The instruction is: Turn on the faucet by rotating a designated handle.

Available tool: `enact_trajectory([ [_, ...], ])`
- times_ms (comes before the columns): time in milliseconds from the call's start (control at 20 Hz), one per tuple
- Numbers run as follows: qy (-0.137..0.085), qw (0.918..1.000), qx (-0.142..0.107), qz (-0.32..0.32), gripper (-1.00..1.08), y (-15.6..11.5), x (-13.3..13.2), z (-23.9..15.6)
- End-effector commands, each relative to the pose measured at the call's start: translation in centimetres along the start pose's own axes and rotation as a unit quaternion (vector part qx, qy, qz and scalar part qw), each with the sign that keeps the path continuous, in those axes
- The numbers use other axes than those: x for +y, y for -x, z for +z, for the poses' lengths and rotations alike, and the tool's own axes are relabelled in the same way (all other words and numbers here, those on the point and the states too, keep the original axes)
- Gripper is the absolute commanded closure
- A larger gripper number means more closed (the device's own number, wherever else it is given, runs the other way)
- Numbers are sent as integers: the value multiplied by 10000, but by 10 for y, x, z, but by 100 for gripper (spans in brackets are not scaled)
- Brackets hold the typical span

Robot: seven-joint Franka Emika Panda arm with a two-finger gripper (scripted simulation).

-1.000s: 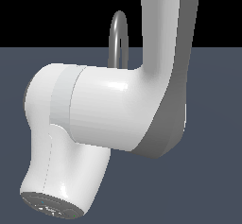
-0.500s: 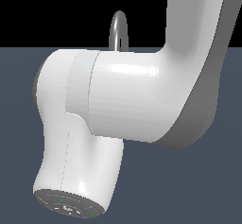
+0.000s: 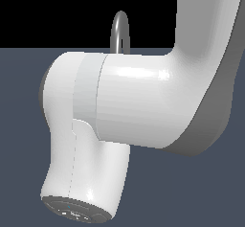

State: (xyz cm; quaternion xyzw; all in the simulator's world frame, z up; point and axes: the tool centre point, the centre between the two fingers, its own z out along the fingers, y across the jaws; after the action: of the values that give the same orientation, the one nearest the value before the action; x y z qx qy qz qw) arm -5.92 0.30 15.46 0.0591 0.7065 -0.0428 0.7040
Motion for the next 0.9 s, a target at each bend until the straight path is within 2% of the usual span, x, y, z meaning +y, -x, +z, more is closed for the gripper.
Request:
enact_trajectory([
  [0,11,10000,22,-92,108,-5,-28,2],
  [300,-21,9999,-20,-103,108,-8,-49,3],
  [350,-300,9995,-65,31,108,-2,-31,0],
  [850,-167,9998,-46,-33,108,-26,-47,1],
])
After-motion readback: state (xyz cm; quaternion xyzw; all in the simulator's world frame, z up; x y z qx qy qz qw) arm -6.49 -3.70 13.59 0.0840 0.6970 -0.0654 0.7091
